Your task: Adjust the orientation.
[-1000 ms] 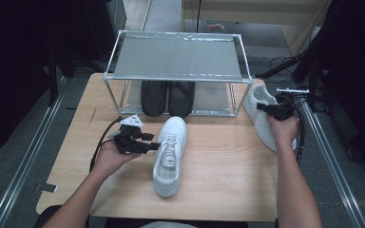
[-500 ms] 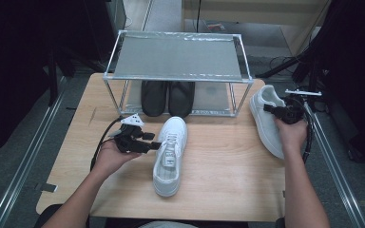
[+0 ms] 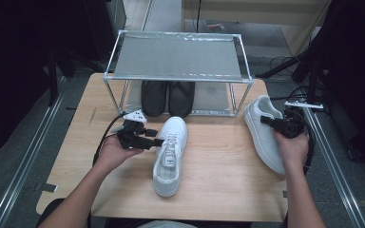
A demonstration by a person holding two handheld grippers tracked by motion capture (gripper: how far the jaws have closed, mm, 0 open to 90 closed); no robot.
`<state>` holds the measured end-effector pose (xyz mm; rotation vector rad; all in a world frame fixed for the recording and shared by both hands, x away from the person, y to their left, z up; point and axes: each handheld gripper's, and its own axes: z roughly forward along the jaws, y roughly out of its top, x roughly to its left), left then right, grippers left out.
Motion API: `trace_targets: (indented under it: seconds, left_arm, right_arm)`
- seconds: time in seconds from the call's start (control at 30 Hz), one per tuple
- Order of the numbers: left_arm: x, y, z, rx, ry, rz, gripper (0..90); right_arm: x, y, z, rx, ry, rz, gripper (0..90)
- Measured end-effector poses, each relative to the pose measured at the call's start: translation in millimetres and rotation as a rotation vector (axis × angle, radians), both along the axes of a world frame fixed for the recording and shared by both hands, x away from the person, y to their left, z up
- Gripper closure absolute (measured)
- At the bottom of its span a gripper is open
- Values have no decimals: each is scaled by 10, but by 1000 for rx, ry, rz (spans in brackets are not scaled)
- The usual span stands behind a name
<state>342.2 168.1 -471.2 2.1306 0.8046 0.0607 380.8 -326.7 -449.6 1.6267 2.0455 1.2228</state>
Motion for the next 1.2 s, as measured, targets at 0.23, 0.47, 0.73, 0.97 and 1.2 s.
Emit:
trace_targets:
  seconds: [0.23,0.47,0.73,0.97,1.2]
  left_arm:
    - [46,1,24,-4,-4,-15,474]
    - [77,38,39,-22,-6,-13,468]
    - [86,52,46,-59,6,-15,463]
    - [86,86,20,-29,5,1,458]
    - [67,129,26,-39,2,11,457]
  right_arm:
    - [-358,69,3,-45,4,33,825]
    - [-636,222,56,-37,-17,81,820]
    - [-714,508,62,-43,-17,165,813]
    - [-700,784,32,-58,-11,248,809]
    - [-692,991,-2,-67,-8,308,807]
